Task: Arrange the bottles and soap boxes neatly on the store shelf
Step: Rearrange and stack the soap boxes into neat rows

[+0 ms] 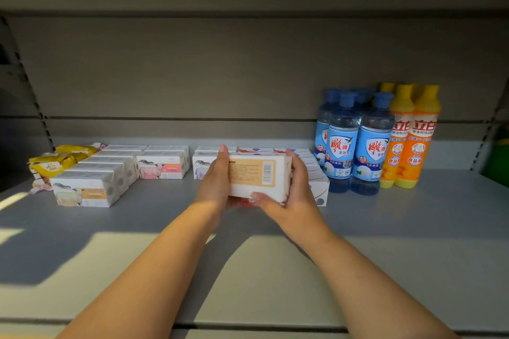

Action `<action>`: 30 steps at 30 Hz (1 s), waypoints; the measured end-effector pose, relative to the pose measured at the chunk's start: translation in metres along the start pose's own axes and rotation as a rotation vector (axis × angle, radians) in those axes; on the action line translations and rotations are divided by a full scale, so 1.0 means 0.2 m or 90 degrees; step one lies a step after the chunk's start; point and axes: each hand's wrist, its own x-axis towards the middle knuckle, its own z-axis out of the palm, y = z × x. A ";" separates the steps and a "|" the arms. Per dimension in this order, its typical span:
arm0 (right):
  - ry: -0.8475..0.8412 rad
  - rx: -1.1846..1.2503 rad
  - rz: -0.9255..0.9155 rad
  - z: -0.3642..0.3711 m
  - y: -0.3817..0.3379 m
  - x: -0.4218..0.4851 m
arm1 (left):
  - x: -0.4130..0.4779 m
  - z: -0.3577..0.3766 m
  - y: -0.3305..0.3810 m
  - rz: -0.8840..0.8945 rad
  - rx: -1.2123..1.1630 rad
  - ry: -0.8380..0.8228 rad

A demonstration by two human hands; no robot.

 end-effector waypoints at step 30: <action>-0.125 -0.059 0.173 -0.02 0.11 0.07 | -0.12 -0.01 -0.02 0.525 0.304 -0.229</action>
